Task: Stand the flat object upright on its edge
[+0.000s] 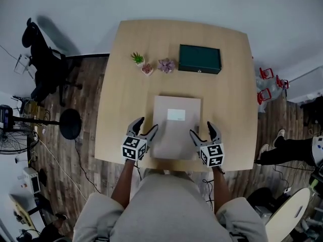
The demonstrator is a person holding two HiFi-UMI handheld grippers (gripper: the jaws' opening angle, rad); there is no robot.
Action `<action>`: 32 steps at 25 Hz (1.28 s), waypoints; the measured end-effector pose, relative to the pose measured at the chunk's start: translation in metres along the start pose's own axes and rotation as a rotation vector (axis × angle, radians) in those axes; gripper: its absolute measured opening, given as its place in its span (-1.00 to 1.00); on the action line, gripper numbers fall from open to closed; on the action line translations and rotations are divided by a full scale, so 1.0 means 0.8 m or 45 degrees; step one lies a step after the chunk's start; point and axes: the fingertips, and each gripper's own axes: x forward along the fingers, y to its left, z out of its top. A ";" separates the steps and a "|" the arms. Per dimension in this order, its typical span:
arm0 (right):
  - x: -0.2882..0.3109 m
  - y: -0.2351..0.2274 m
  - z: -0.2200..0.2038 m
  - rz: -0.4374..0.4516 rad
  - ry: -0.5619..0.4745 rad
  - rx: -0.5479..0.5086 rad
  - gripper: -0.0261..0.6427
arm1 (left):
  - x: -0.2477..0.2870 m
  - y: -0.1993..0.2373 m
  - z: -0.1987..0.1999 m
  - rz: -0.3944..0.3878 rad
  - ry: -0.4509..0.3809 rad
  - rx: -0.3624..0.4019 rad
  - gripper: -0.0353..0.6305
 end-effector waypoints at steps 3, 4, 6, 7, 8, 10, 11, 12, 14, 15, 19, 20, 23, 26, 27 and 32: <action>0.009 -0.003 -0.002 -0.004 0.021 0.017 0.19 | 0.009 0.006 0.001 -0.014 0.015 -0.009 -0.06; 0.012 -0.004 -0.003 -0.004 0.029 0.020 0.19 | 0.012 0.007 0.001 -0.018 0.021 -0.012 -0.06; 0.017 -0.006 -0.006 -0.005 0.044 0.028 0.20 | 0.017 0.011 -0.001 -0.024 0.033 -0.016 -0.06; 0.020 -0.007 -0.008 -0.005 0.052 0.035 0.20 | 0.020 0.012 -0.002 -0.025 0.040 -0.018 -0.06; 0.023 -0.008 -0.009 -0.004 0.059 0.043 0.20 | 0.022 0.014 -0.004 -0.027 0.048 -0.020 -0.06; 0.029 -0.011 -0.011 -0.003 0.071 0.057 0.21 | 0.028 0.018 -0.005 -0.031 0.061 -0.026 -0.06; 0.032 -0.012 -0.011 -0.001 0.076 0.063 0.22 | 0.030 0.020 -0.006 -0.033 0.068 -0.031 -0.06; 0.034 -0.013 -0.012 0.002 0.081 0.071 0.22 | 0.032 0.021 -0.007 -0.036 0.076 -0.038 -0.06; 0.039 -0.014 -0.014 0.012 0.087 0.093 0.22 | 0.037 0.021 -0.011 -0.047 0.096 -0.056 -0.05; 0.042 -0.014 -0.015 0.018 0.090 0.106 0.23 | 0.040 0.020 -0.014 -0.054 0.107 -0.064 -0.05; 0.056 -0.017 -0.021 0.041 0.110 0.159 0.26 | 0.052 0.023 -0.022 -0.068 0.137 -0.087 -0.02; 0.059 -0.018 -0.023 0.046 0.114 0.174 0.27 | 0.055 0.025 -0.023 -0.070 0.141 -0.098 -0.01; 0.066 -0.022 -0.028 0.062 0.128 0.215 0.29 | 0.063 0.029 -0.027 -0.077 0.152 -0.142 0.00; 0.074 -0.025 -0.034 0.080 0.148 0.242 0.31 | 0.071 0.031 -0.031 -0.094 0.162 -0.176 0.00; 0.077 -0.027 -0.035 0.087 0.152 0.253 0.31 | 0.074 0.032 -0.033 -0.100 0.167 -0.181 0.00; 0.090 -0.032 -0.040 0.139 0.164 0.331 0.34 | 0.086 0.034 -0.040 -0.120 0.198 -0.201 0.01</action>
